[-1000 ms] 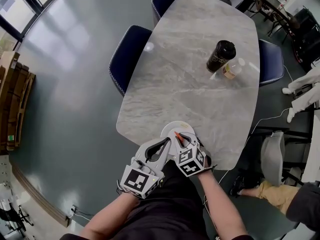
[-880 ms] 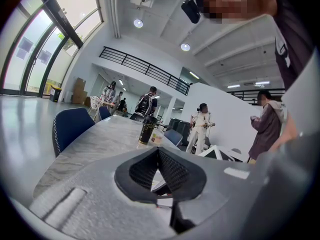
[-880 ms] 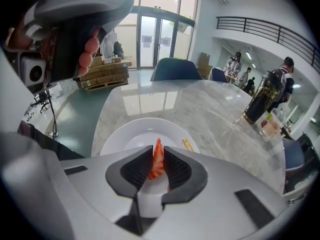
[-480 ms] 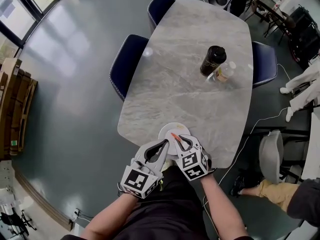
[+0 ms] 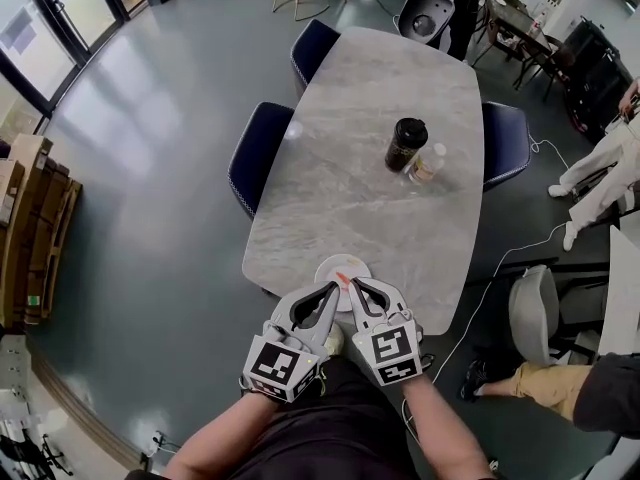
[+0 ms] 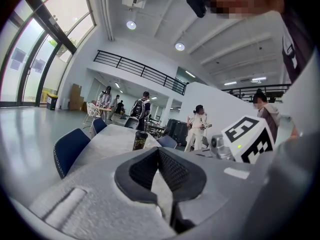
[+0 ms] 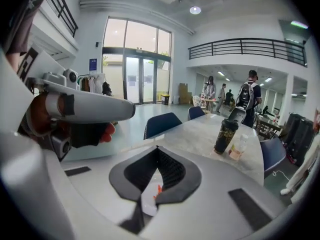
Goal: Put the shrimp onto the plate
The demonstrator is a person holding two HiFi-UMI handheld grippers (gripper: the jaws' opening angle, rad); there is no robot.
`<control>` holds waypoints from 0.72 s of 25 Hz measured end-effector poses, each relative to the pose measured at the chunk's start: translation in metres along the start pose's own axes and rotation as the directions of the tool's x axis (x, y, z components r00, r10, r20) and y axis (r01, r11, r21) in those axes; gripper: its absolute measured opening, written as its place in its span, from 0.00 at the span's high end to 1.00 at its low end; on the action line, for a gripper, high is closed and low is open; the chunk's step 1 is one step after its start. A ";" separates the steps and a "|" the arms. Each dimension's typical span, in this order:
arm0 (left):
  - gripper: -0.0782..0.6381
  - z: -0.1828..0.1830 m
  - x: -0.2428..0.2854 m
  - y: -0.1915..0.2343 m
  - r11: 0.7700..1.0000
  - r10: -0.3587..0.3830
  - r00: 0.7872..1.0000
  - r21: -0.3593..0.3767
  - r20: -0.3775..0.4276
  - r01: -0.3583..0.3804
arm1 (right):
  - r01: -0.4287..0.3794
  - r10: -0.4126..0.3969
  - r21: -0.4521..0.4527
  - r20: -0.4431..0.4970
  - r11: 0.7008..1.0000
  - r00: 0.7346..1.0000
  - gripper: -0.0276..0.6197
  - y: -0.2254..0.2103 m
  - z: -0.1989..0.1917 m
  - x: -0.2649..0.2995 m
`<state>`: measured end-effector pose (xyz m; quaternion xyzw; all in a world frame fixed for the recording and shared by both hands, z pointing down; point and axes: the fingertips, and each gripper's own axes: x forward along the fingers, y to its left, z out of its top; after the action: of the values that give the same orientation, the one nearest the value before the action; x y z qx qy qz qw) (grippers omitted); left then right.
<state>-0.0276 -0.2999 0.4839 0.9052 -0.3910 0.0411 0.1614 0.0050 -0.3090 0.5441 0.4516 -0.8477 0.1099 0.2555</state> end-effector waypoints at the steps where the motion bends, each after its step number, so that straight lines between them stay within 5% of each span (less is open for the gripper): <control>1: 0.88 0.004 -0.003 -0.001 1.000 0.001 1.000 0.000 -0.001 -0.001 | 0.011 -0.012 0.012 0.020 1.000 1.000 0.95 0.002 0.008 -0.007; 8: 0.88 0.047 -0.018 -0.016 0.999 -0.018 0.999 0.029 0.043 0.017 | 0.104 -0.116 0.073 0.176 0.992 0.978 0.95 0.002 0.066 -0.056; 18: 0.88 0.087 -0.025 -0.043 0.996 -0.061 0.995 0.065 0.077 0.056 | 0.120 -0.151 0.121 0.296 0.985 0.943 0.96 -0.001 0.110 -0.102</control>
<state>-0.0186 -0.2832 0.3854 0.9218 -0.3689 0.0130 0.1186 0.0163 -0.2831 0.3972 0.5330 -0.8371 0.0640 0.1055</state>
